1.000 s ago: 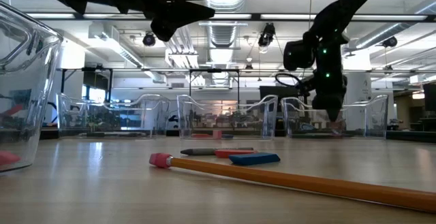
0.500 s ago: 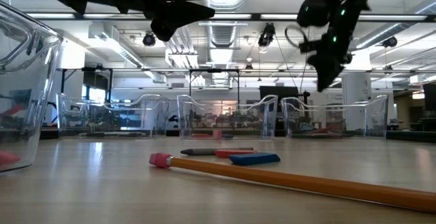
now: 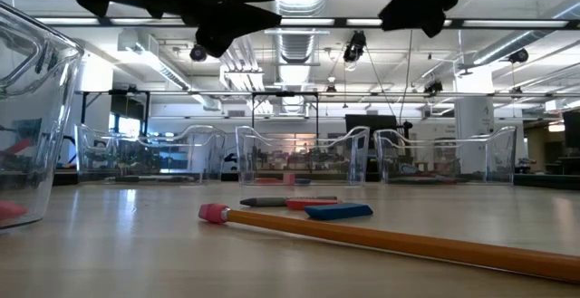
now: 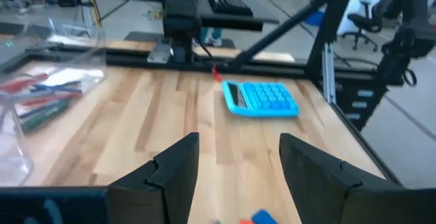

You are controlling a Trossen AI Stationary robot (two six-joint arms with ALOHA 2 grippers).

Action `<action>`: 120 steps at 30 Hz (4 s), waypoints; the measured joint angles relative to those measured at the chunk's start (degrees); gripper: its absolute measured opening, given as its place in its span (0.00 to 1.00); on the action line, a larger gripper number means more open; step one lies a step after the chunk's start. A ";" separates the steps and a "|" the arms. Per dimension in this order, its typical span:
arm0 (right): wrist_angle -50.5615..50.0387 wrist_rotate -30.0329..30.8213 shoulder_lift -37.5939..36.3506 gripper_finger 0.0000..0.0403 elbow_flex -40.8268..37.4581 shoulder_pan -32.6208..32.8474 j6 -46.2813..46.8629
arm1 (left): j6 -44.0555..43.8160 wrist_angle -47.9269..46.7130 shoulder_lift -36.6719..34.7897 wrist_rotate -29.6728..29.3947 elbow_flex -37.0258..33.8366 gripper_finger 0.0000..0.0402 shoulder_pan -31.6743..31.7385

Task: Sort crayons/erasers/pens/pencils in bins
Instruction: Put the orange eraser into the top middle transparent bin

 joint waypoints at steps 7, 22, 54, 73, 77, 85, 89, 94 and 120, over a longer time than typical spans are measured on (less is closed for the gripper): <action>12.71 10.33 5.98 0.33 -4.08 16.88 0.05 | -1.46 -5.79 0.35 0.02 0.00 0.47 -1.17; 31.84 20.36 22.05 0.33 -4.68 28.81 -2.23 | 3.17 -8.57 21.23 1.66 10.71 0.47 -1.33; 31.81 21.63 20.01 0.33 -5.27 31.01 -2.38 | 12.67 -23.70 33.74 -0.90 23.47 0.47 -2.54; 31.79 21.64 20.03 0.33 -5.27 31.01 -1.97 | 14.11 -26.66 33.66 -0.10 23.36 0.47 -5.41; 31.79 21.68 20.03 0.33 -5.29 31.01 -1.92 | 14.05 -26.61 33.66 -0.84 23.37 0.47 -6.06; 31.79 21.70 20.03 0.33 -5.29 31.01 -1.90 | 13.79 -26.54 33.66 -1.23 23.36 0.40 -6.16; 31.79 21.70 20.03 0.33 -5.29 31.01 -1.90 | 13.84 -26.99 33.66 -0.56 23.37 0.29 -6.16; 31.79 21.70 20.03 0.33 -5.29 31.01 -1.90 | 13.86 -27.05 33.66 0.42 23.37 0.14 -6.17; 31.81 21.68 20.05 0.33 -5.34 31.12 -1.41 | 18.39 -35.34 14.62 -9.62 23.93 0.03 3.68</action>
